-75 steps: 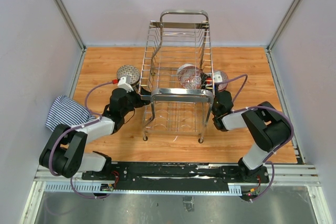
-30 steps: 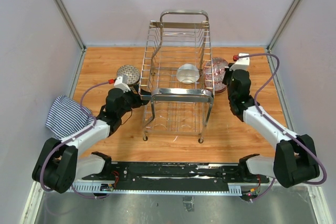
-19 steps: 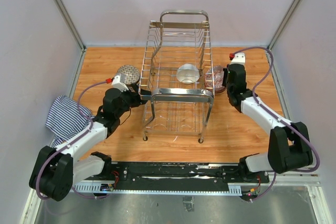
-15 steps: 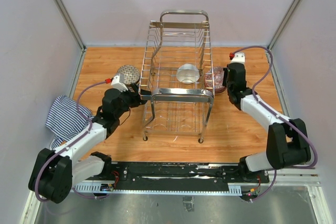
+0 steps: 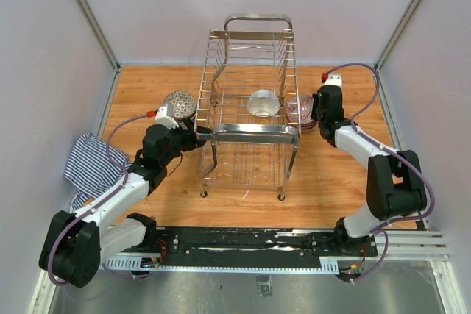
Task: Unload the bowls from the dish rack
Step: Place the bowl with the bowl, then adjust the dish rack at the center of the board.
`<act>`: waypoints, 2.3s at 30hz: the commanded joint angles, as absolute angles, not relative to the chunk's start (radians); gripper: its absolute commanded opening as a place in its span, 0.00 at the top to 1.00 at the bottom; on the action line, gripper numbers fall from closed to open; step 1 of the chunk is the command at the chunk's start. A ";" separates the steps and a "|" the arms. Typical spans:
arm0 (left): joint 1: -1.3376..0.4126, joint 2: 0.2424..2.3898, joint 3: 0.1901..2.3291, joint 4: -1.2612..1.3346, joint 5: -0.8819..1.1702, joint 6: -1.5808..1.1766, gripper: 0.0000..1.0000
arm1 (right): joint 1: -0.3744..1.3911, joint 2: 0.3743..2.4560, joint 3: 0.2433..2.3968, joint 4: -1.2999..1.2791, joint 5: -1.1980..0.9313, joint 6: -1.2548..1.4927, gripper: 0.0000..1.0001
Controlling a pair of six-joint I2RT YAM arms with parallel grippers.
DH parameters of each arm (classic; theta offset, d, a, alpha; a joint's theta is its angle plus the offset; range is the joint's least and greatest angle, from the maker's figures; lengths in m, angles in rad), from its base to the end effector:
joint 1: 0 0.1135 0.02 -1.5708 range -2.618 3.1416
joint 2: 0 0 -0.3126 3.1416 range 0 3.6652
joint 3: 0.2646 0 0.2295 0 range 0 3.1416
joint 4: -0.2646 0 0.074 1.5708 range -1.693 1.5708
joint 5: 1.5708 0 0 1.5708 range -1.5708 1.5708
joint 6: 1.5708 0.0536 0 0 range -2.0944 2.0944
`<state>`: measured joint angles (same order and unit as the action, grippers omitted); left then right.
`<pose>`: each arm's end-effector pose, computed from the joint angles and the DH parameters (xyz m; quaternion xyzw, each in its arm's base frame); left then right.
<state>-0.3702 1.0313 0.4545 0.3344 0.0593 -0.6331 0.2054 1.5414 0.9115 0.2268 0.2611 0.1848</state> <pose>0.1868 -0.0759 0.2806 -0.0850 0.7827 -0.3168 0.5290 0.3365 0.0560 0.2946 0.0632 0.8279 -0.0006 0.5572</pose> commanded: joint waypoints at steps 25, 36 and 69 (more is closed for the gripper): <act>-0.377 1.021 0.475 0.308 0.053 -0.627 0.28 | 0.143 1.496 0.880 0.201 0.130 0.321 0.86; -0.377 0.998 0.471 0.300 0.050 -0.629 0.28 | 0.143 1.441 0.881 0.180 0.132 0.312 0.68; -0.377 0.977 0.468 0.295 0.066 -0.628 0.28 | 0.288 1.550 0.818 0.798 -0.281 -0.037 0.46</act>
